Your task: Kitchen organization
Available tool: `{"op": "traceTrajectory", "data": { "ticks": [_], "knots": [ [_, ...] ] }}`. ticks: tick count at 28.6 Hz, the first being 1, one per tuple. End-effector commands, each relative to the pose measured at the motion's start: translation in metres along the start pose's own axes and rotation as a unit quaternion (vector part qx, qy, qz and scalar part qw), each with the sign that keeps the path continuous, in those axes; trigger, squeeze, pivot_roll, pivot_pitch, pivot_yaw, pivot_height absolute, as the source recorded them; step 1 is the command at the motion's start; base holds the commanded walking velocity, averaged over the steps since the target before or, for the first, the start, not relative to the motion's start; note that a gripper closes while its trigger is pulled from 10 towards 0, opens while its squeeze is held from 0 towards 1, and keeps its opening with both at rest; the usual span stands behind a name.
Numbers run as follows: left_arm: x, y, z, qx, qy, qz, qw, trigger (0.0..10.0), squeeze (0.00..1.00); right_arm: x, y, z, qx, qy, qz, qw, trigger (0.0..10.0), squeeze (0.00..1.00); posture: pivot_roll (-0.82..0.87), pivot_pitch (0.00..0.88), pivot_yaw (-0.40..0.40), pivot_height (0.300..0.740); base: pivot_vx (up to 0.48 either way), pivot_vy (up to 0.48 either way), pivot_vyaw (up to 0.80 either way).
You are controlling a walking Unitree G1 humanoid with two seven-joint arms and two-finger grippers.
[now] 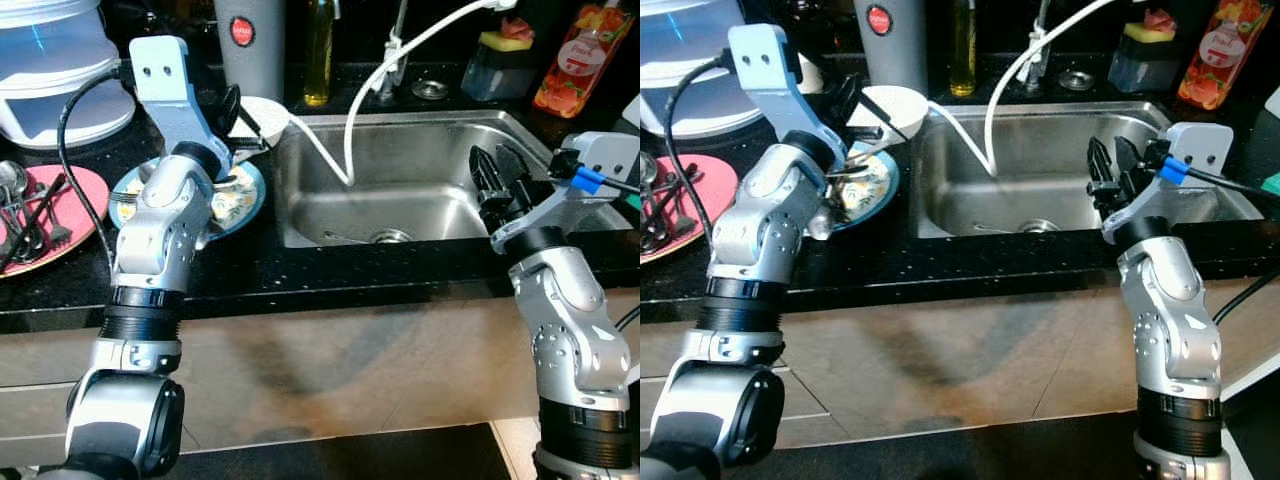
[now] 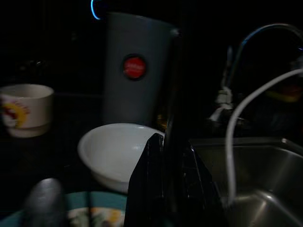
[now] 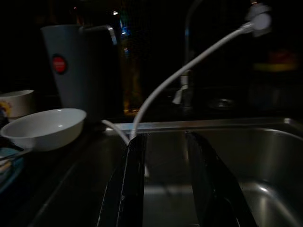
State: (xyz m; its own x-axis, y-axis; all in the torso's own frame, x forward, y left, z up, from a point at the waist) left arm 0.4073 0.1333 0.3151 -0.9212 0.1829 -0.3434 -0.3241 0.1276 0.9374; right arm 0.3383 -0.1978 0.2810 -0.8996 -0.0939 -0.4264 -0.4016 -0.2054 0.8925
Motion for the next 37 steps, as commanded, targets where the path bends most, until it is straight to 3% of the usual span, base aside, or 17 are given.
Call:
{"op": "traceTrajectory", "data": {
  "ticks": [1, 18, 31, 37],
  "knots": [
    [-0.0019, -0.0006, -0.0029, -0.007, -0.005, 0.005, 1.0, 10.0, 0.0, 0.002, 0.0008, -0.001, 0.0, -0.004, 0.0, 1.0, 10.0, 0.0, -0.02, 0.056, -0.01, 0.74, 0.0, 0.0, 0.0],
    [-0.003, -0.0002, -0.0042, -0.016, -0.005, 0.002, 1.0, 10.0, 0.0, 0.0021, 0.0011, -0.0013, 0.0, -0.004, -0.001, 1.0, 10.0, 0.0, -0.02, 0.058, -0.012, 0.74, 0.0, 0.0, 0.0],
    [-0.0039, 0.0004, -0.0008, -0.004, 0.005, 0.001, 1.0, 10.0, 0.0, 0.0024, 0.001, -0.0015, 0.001, -0.004, 0.0, 1.0, 10.0, 0.0, -0.02, 0.058, -0.013, 0.74, 0.0, -0.43, 0.0],
    [-0.004, 0.0008, -0.0019, 0.0, 0.003, 0.001, 1.0, 10.0, 0.0, 0.0025, 0.0011, -0.0019, 0.001, -0.004, 0.0, 1.0, 10.0, 0.0, -0.02, 0.059, -0.014, 0.74, 0.0, 0.0, 0.0]
  ]
}}
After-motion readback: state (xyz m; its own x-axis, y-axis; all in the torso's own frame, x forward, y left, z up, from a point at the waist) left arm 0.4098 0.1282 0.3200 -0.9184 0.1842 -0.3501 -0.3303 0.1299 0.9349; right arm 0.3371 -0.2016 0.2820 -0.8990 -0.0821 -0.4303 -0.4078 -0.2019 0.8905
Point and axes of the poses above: a point about 5 cm out from each wrist's last joint towards the gripper, its own x axis pointing back from the gripper into the wrist, its own y axis along the axis of the wrist's last joint, z = x × y, the point moved 4 cm from there along -x, pointing out of the wrist towards the gripper, and after that the axes turned 5 degrees about -x, right-handed, at the moved point
